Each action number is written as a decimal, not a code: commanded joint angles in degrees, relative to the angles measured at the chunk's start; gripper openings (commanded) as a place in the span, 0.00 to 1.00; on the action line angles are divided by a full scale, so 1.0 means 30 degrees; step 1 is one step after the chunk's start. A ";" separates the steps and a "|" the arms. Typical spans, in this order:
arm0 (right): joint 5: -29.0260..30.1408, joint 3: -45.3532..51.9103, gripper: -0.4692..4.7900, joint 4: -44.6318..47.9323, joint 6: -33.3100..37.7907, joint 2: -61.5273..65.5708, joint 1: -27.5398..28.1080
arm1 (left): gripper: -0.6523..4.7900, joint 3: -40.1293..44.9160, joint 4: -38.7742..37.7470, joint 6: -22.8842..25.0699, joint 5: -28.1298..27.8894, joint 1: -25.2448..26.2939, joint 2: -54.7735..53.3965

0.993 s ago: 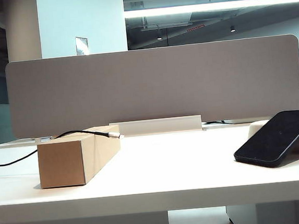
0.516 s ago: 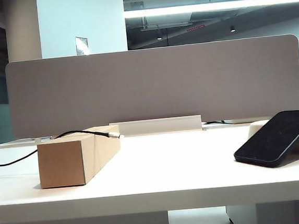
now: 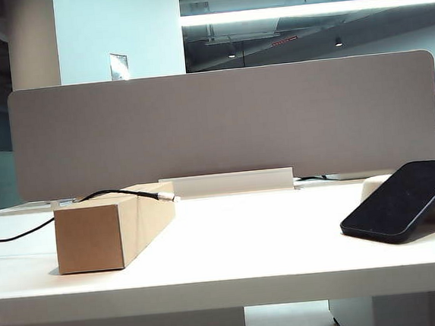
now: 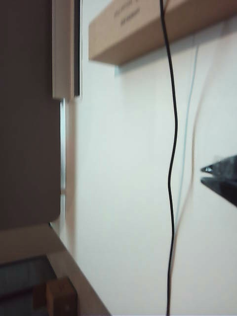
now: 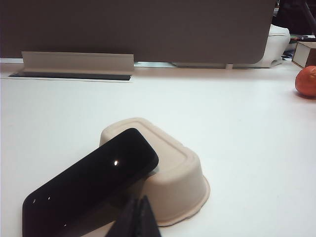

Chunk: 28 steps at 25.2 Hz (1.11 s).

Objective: Pick up the charging cable and the phone, plug the charging cable into the charging port on the phone, and finally place them back on the table.

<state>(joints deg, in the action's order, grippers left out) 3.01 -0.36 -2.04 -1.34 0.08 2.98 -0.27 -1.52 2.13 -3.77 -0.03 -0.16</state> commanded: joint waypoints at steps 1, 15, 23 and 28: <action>-0.0095 0.0044 0.07 0.0211 -0.0022 -0.0036 -0.0015 | 0.11 -0.0102 0.0393 0.0146 0.1749 0.0044 -0.0022; 0.0044 -0.2856 0.07 -0.1909 0.1953 0.0714 -0.0168 | 0.11 -0.1916 0.0459 0.0138 0.4852 0.0036 -0.0044; 0.0750 -0.4481 0.07 -0.3089 0.3526 0.2055 -0.0168 | 0.11 -0.2929 0.0335 0.0109 0.6528 0.0036 -0.0408; 0.1399 -0.6054 0.08 -0.3395 0.4452 0.4714 -0.0189 | 0.11 -0.3963 0.0102 -0.0022 0.7555 0.0022 -0.2200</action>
<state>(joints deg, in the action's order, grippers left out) 6.35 -17.69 -12.27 11.57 12.86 2.48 -11.31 -1.56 2.09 17.54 -0.03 -5.76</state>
